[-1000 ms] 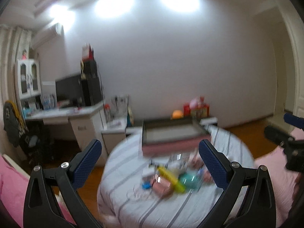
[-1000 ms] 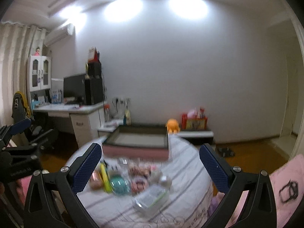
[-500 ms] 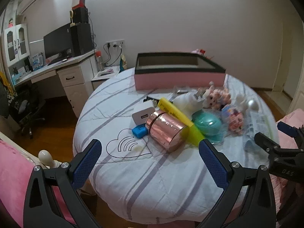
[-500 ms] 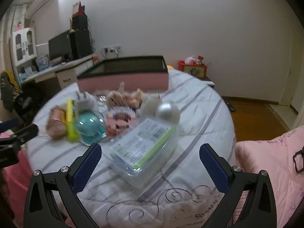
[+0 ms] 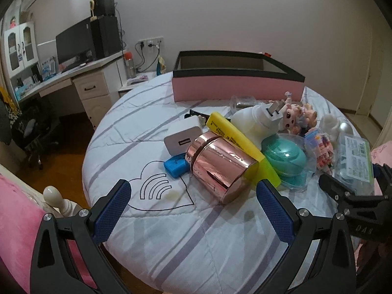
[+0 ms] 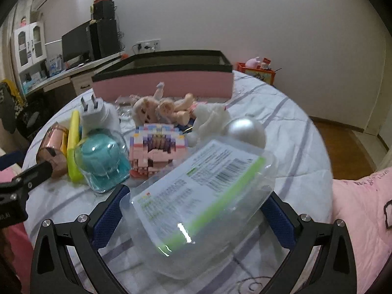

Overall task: Organize rigid objects
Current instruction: 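Grasp the rose-gold cylinder with the left tool while the right tool grasps the clear plastic box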

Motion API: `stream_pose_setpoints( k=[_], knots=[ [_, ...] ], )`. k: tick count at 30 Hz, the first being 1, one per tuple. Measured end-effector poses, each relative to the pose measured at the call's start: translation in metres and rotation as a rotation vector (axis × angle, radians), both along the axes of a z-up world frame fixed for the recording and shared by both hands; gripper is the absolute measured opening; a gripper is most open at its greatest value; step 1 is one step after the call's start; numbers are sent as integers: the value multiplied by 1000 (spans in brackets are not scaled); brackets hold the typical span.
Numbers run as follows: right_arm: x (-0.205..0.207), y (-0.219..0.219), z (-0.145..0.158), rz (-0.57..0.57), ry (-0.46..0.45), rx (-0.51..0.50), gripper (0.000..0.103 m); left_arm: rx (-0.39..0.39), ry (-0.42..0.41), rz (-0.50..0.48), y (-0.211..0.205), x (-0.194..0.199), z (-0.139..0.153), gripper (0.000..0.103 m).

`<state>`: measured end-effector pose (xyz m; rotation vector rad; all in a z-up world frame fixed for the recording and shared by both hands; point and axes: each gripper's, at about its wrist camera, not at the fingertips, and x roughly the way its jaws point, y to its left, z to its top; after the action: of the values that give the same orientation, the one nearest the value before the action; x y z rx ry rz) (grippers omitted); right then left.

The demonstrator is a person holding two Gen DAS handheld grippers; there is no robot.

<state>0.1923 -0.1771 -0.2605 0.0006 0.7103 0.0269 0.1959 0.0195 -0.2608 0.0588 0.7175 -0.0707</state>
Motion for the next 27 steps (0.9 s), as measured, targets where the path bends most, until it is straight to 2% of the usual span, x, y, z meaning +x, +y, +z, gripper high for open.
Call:
stream_pose_setpoints(
  k=[4, 8, 12, 16, 17, 19, 20, 21, 23, 24, 27],
  knots=[
    [-7, -11, -3, -18, -30, 9, 102, 15, 8, 21, 0, 8, -3, 103],
    [-11, -22, -1, -11, -38, 39, 96, -22, 19, 28, -4, 15, -7, 103],
    [-16, -31, 0, 26, -50, 81, 95, -17, 13, 0, -7, 24, -10, 103],
    [-13, -36, 1, 37, -53, 102, 95, -49, 19, -22, -3, 35, -13, 102],
    [-11, -36, 1, 38, -53, 104, 95, -54, 21, -31, -3, 37, -14, 100],
    [-10, -36, 1, 39, -53, 100, 94, -73, 24, -61, -3, 37, -16, 83],
    [-9, -36, 1, 39, -54, 100, 92, -73, 29, -67, -3, 38, -17, 79],
    [-8, -37, 2, 38, -56, 103, 91, -62, 28, -70, -5, 38, -17, 72],
    [-9, -39, 2, 41, -59, 113, 90, -31, 18, -74, -7, 35, -17, 66],
    [-9, -40, 2, 41, -60, 115, 89, -32, 13, -75, -7, 34, -17, 59],
    [-8, -41, 2, 40, -65, 119, 87, -34, 12, -86, -4, 30, -17, 58]
  ],
)
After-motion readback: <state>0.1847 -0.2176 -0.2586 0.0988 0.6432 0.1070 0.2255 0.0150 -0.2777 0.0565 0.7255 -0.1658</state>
